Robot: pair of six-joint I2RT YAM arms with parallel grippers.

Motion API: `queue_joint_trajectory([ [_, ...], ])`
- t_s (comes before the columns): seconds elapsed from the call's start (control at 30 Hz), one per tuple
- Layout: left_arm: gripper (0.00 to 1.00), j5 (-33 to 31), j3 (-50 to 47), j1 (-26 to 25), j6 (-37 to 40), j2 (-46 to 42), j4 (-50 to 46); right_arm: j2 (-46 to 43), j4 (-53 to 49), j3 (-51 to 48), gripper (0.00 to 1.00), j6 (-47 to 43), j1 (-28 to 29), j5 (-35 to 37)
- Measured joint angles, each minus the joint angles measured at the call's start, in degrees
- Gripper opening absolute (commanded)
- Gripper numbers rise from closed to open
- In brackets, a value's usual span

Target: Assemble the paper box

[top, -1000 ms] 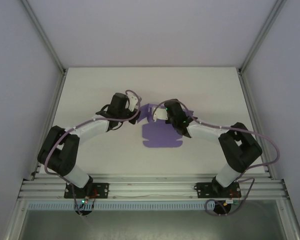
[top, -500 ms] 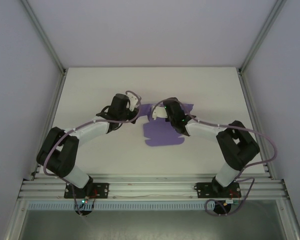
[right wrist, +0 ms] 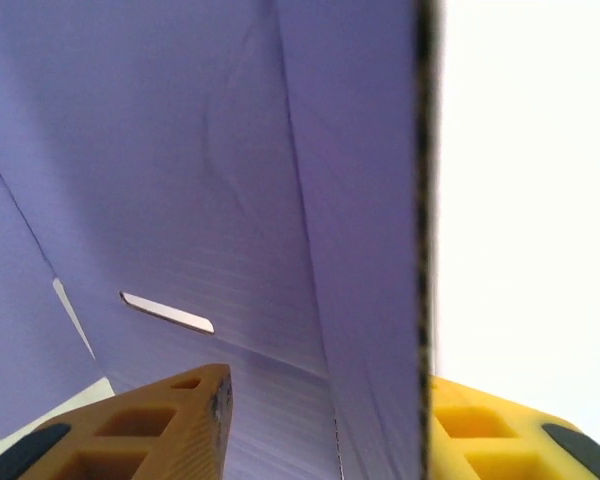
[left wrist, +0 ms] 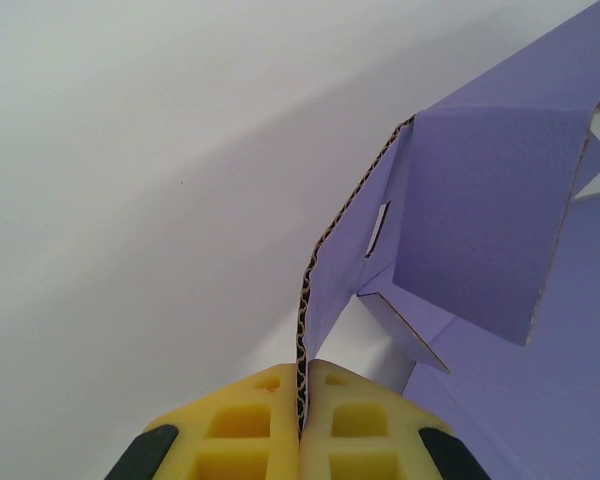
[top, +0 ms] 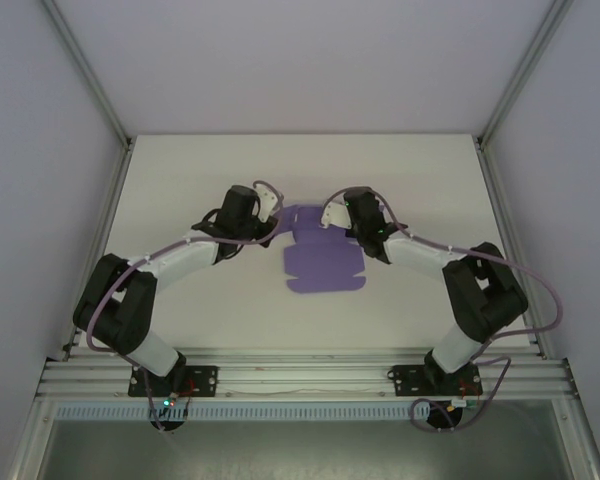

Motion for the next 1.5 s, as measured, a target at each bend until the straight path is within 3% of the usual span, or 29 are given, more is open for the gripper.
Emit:
queue_joint_trajectory([
  [0.2, 0.0, 0.9, 0.7, 0.0, 0.2, 1.3, -1.0, -0.6, -2.2, 0.8, 0.37, 3.3, 0.0, -3.6],
  [0.43, 0.0, 1.1, 1.7, 0.0, 0.4, 2.5, -1.5, -0.7, -4.5, 2.5, 0.0, 5.7, -0.2, -6.6],
  [0.53, 0.0, 1.1, 2.1, 0.0, 0.4, 2.5, -1.5, -0.7, -5.4, 2.6, 0.0, 5.3, -0.3, -7.0],
  [0.73, 0.0, 1.3, 2.8, 0.0, 0.4, 3.1, -1.7, -0.8, 4.0, -2.3, 0.0, 0.1, 0.7, -4.4],
  [1.1, 0.0, 11.7, -1.6, 0.3, -2.7, 3.7, 3.7, 1.6, 19.8, -9.4, 0.0, -9.2, 6.8, 9.5],
  [1.5, 0.0, 10.6, -3.8, -3.9, -5.1, 5.5, 10.8, 1.5, 32.9, -18.0, 0.0, -10.2, 12.4, 21.9],
])
